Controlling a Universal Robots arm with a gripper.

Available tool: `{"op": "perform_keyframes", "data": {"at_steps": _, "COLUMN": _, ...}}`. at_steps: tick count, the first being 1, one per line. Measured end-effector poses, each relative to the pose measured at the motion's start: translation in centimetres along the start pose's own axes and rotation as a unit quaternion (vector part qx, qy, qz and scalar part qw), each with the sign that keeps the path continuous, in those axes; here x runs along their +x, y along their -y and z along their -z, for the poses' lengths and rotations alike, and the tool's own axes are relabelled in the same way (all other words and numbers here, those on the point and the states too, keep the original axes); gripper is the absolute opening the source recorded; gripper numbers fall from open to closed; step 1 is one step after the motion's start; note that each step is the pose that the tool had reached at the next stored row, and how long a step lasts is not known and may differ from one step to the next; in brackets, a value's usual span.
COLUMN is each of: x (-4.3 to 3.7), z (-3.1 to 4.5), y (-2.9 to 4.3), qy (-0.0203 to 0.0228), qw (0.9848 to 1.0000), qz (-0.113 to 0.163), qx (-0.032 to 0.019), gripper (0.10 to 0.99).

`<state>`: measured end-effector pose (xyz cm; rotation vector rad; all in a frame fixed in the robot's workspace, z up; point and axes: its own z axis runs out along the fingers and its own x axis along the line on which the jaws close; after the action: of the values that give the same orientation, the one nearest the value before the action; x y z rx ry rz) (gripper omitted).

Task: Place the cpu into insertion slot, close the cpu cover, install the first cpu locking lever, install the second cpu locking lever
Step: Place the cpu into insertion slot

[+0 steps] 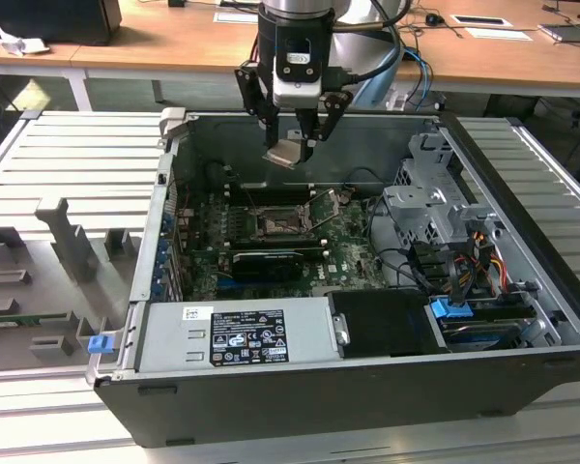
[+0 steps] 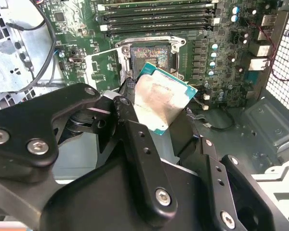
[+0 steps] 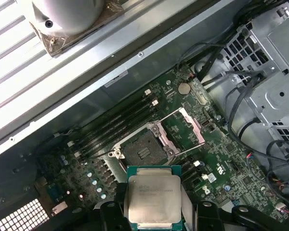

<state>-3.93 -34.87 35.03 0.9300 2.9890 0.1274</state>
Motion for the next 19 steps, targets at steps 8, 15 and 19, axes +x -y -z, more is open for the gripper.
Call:
{"op": "perform_keyframes", "data": {"at_steps": 8, "x": 0.00, "z": -0.19, "y": 0.01, "qy": 0.0033, "qw": 0.9992, "qz": -0.039, "qx": -0.0003, "gripper": 0.529}}
{"op": "perform_keyframes", "data": {"at_steps": 15, "x": -0.01, "z": -0.35, "y": 0.03, "qy": 0.0059, "qw": 0.9976, "qz": -0.068, "qx": -0.0006, "gripper": 0.529}}
{"op": "perform_keyframes", "data": {"at_steps": 19, "x": -0.01, "z": -0.47, "y": 0.04, "qy": 0.0077, "qw": 0.9958, "qz": -0.092, "qx": -0.0009, "gripper": 0.529}}
